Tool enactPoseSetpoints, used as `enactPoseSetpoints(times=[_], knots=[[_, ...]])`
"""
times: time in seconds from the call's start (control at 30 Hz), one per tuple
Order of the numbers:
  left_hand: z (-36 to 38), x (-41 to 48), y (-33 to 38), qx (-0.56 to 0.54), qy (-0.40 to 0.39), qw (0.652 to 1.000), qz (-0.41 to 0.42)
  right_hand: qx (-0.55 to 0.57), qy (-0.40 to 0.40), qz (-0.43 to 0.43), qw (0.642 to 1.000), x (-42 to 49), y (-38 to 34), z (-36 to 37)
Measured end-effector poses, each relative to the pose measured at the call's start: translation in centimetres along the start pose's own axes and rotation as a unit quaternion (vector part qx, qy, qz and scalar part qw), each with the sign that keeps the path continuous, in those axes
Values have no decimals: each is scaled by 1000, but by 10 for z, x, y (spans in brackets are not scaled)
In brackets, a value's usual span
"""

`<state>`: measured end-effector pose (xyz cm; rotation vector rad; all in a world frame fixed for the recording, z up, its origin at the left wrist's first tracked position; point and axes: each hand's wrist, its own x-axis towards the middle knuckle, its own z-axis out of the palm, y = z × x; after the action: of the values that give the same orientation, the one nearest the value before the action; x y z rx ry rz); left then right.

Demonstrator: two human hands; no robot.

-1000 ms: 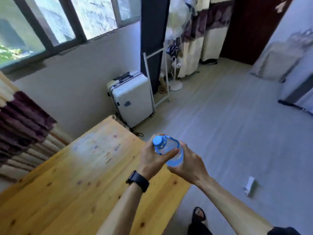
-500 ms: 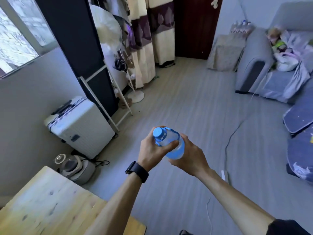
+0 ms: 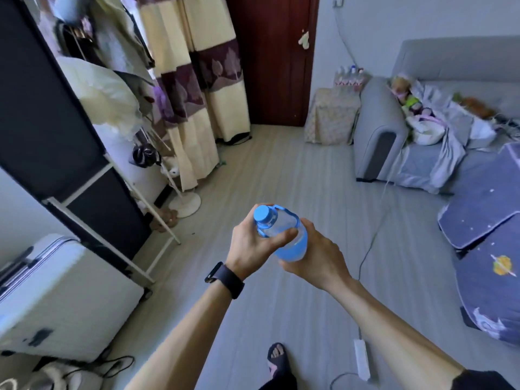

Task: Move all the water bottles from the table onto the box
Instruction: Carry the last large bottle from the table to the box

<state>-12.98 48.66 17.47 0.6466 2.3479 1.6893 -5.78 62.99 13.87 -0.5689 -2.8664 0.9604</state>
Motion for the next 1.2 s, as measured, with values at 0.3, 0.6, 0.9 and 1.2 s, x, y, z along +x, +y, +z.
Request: enactPoseSetpoints(times=[0.3,0.6,0.9,1.2], knots=[[39,224,8,11,-87,996,28,35,51,79,995,187,21,-55],[117,429,-7,25,-146,989,20,43,85,131,987,373,95,-90],[186,640,-1,31,-151,988,2,71,83,123,986,580,161,-142],[228,851,-25,30,-153,988,-16,59,58,138,987,789,203,-173]])
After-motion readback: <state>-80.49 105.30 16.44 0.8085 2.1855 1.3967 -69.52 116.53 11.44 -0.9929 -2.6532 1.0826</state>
